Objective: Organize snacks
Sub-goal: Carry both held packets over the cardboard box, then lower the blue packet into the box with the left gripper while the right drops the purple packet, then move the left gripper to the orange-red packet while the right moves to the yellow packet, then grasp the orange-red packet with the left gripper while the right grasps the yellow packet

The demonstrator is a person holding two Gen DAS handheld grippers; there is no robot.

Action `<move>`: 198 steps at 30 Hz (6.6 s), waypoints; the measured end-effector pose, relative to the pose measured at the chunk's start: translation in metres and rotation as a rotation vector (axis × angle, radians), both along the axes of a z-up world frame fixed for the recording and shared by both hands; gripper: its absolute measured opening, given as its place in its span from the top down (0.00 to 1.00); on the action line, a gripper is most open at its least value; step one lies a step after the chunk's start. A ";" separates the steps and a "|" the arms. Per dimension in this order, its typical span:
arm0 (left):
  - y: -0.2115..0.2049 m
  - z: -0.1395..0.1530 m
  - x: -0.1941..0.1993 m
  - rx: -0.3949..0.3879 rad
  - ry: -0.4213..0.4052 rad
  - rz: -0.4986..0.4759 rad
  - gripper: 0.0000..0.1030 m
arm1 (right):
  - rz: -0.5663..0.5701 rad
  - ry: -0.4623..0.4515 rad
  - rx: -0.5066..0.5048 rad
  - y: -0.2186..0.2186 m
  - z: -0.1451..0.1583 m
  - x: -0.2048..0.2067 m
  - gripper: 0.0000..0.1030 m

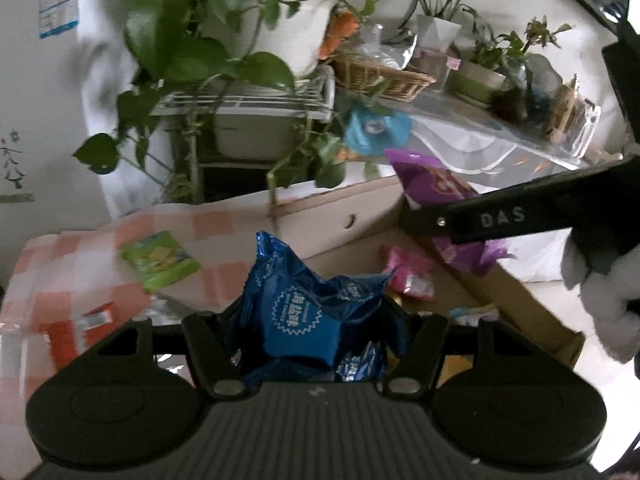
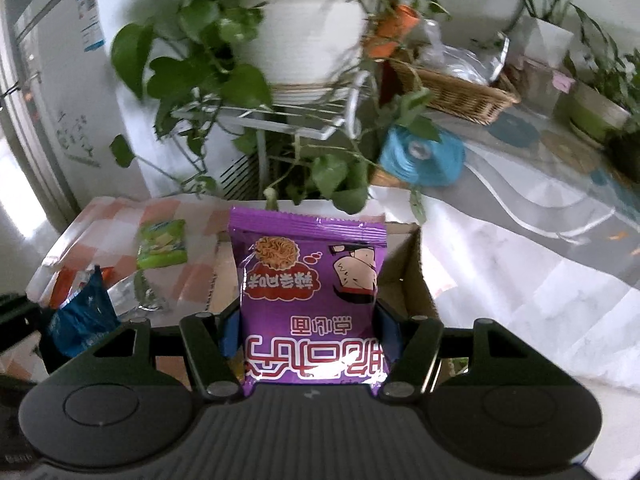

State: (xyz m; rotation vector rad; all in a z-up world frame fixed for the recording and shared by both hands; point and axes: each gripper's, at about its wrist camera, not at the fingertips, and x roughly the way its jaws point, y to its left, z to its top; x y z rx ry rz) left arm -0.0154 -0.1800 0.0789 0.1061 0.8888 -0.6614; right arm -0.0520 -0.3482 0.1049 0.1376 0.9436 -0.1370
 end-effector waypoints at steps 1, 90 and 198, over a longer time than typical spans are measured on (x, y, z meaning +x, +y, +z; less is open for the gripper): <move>-0.004 -0.001 0.000 -0.007 0.003 -0.001 0.37 | -0.010 0.000 0.002 -0.003 0.000 0.000 0.31; 0.148 -0.066 0.096 0.214 0.047 0.253 0.08 | 0.550 0.189 0.115 0.143 -0.056 0.013 0.21; 0.166 -0.103 0.056 0.297 0.172 -0.106 0.00 | 0.483 0.340 -0.049 0.184 -0.109 0.047 0.10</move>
